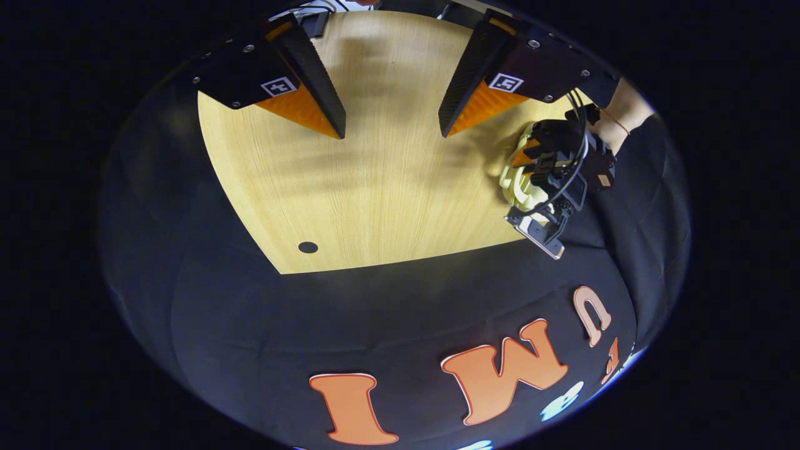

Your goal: First open the suitcase, pack the skin care products into it, and then close the suitcase.

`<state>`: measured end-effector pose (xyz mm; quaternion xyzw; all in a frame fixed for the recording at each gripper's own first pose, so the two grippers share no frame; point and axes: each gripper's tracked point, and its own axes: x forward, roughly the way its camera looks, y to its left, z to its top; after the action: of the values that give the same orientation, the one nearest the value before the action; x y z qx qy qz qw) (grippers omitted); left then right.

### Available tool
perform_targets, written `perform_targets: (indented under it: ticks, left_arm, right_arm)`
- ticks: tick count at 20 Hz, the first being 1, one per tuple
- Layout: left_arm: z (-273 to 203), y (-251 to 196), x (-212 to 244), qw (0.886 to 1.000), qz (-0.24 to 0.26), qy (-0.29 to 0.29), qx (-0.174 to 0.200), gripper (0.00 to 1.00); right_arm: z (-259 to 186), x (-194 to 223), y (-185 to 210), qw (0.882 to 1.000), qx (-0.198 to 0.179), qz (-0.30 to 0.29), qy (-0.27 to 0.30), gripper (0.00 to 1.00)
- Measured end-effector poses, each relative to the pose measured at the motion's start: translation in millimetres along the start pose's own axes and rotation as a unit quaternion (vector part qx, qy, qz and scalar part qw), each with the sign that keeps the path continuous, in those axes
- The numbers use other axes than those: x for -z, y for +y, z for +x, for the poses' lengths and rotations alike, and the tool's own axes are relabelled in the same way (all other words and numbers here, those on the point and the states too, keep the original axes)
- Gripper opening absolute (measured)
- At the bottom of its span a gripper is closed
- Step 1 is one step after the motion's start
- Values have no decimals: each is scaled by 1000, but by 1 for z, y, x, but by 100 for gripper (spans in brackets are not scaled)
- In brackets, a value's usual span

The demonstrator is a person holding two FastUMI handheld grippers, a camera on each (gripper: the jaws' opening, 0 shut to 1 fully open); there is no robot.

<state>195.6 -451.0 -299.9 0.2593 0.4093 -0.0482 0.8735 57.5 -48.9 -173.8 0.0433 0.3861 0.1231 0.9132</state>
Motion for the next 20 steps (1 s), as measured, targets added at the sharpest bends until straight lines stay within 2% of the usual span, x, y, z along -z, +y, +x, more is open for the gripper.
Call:
perform_targets:
  ticks: [2,3,6,9,11,15,17,20]
  left_arm:
    - [-15,-22,-2,996,-56,-18,62,75]
    - [-23,-21,-9,994,-78,-34,72,100]
    - [-72,-2,-54,977,-159,-104,91,99]
    - [-127,36,-89,958,-205,-181,81,99]
    - [-166,66,-108,947,-212,-233,60,99]
    - [-207,83,-95,928,-201,-313,5,99]
    - [-204,74,-100,924,-191,-332,1,99]
    - [-212,79,-97,915,-203,-348,20,98]
  right_arm:
    - [3,-2,5,1000,-3,-3,-3,96]
    - [4,-4,7,1000,-2,-5,-6,96]
    - [4,-12,14,1000,3,-9,-23,96]
    - [-2,-32,26,998,15,-16,-60,95]
    - [-7,-46,34,995,23,-27,-96,96]
    - [-26,-81,60,985,40,-34,-166,96]
    - [-41,-92,75,979,38,-28,-197,95]
    - [-62,-101,92,970,45,-24,-237,96]
